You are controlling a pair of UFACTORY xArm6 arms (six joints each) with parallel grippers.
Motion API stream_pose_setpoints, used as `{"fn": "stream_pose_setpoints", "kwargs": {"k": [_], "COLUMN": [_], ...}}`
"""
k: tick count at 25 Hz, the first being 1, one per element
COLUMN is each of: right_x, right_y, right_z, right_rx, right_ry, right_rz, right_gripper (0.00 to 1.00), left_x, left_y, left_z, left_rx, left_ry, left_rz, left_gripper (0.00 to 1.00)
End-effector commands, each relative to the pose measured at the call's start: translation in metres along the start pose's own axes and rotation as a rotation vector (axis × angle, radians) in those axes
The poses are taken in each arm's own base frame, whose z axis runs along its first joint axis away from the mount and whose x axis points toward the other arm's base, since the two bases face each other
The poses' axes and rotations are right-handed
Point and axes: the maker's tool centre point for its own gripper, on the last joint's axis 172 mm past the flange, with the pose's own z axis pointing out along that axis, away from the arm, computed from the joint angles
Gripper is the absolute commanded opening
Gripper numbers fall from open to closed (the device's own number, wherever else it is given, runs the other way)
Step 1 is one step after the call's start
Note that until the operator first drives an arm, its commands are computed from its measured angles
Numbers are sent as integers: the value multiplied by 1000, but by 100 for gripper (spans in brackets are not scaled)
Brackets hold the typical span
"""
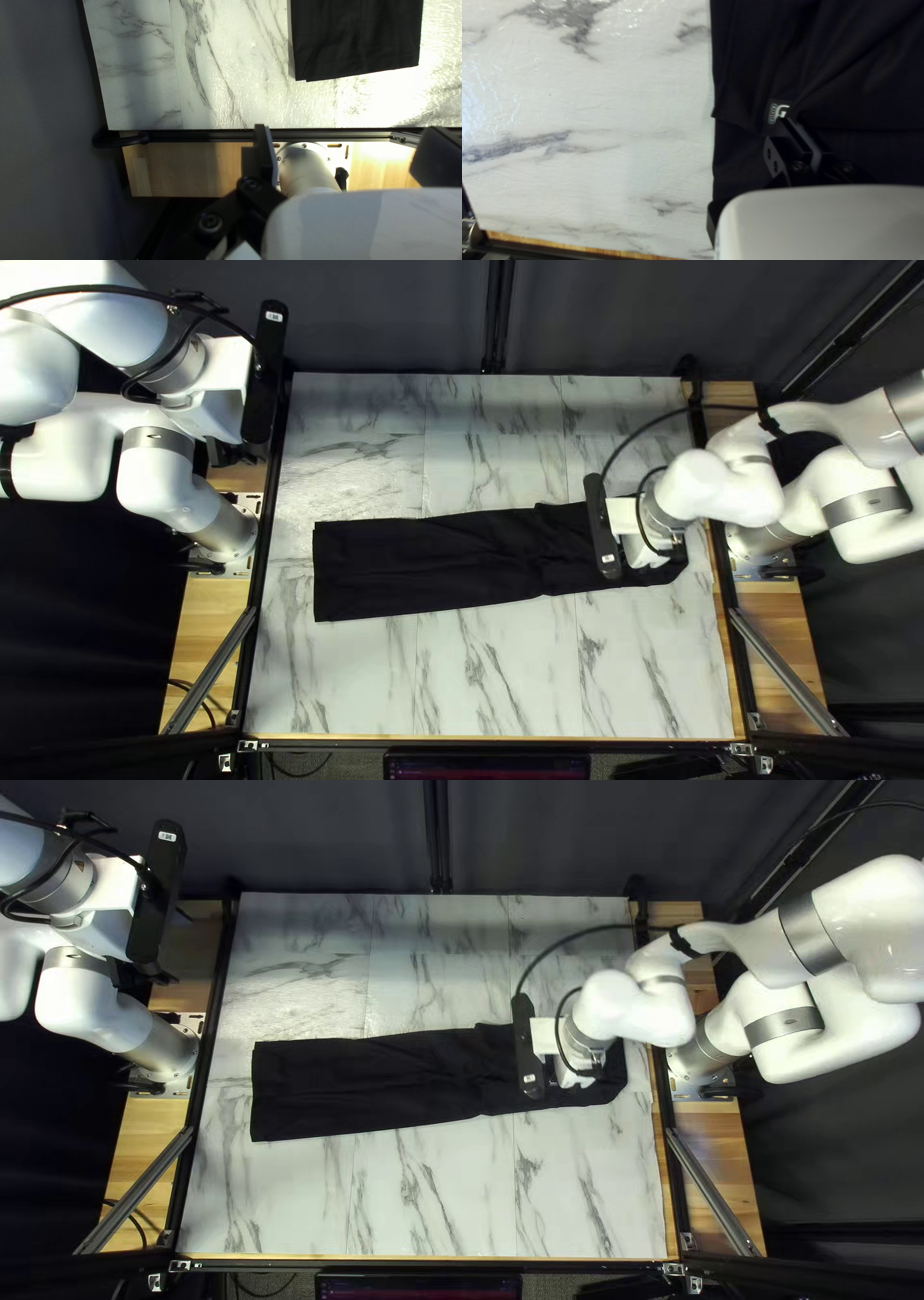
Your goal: Fold t-shirt
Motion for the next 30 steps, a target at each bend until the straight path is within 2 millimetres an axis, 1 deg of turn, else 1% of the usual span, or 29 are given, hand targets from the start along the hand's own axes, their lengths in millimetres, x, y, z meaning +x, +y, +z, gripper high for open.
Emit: {"fn": "stream_pose_setpoints", "kwargs": {"k": [1, 2, 4, 6, 8, 12, 14, 15, 16, 17, 20, 21, 23, 26, 27, 30], "right_x": [-2, -2, 1, 9, 21, 37, 46, 54, 57, 65, 80, 83, 93, 97, 98, 95], "right_y": [-5, -5, -3, -1, 5, 10, 12, 17, 18, 25, 39, 41, 48, 52, 54, 60], "right_z": [0, -2, -8, -16, -26, -41, -45, -45, -44, -41, -32, -30, -22, -15, -10, -1], "right_rx": [-15, -17, -20, -28, -37, -56, -63, -64, -64, -60, -49, -47, -38, -30, -25, -12], "right_ry": [29, 34, 35, 32, 28, 12, 7, 3, 1, 1, 3, 4, 8, 13, 13, 5], "right_rz": [-7, -5, -4, -4, -7, -11, -15, -23, -27, -40, -68, -73, -91, -103, -108, -112], "right_gripper": [97, 100, 100, 100, 100, 100, 100, 100, 100, 100, 100, 100, 100, 100, 100, 100], "left_x": [0, 0, 0, 0, 0, 0, 0, 0, 0, 0, 0, 0, 0, 0, 0, 0], "left_y": [0, 0, 0, 0, 0, 0, 0, 0, 0, 0, 0, 0, 0, 0, 0, 0], "left_z": [0, 0, 0, 0, 0, 0, 0, 0, 0, 0, 0, 0, 0, 0, 0, 0], "left_rx": [0, 0, 0, 0, 0, 0, 0, 0, 0, 0, 0, 0, 0, 0, 0, 0], "left_ry": [0, 0, 0, 0, 0, 0, 0, 0, 0, 0, 0, 0, 0, 0, 0, 0], "left_rz": [0, 0, 0, 0, 0, 0, 0, 0, 0, 0, 0, 0, 0, 0, 0, 0], "left_gripper": [100, 100, 100, 100, 100, 100, 100, 100, 100, 100, 100, 100, 100, 100, 100, 100]}}
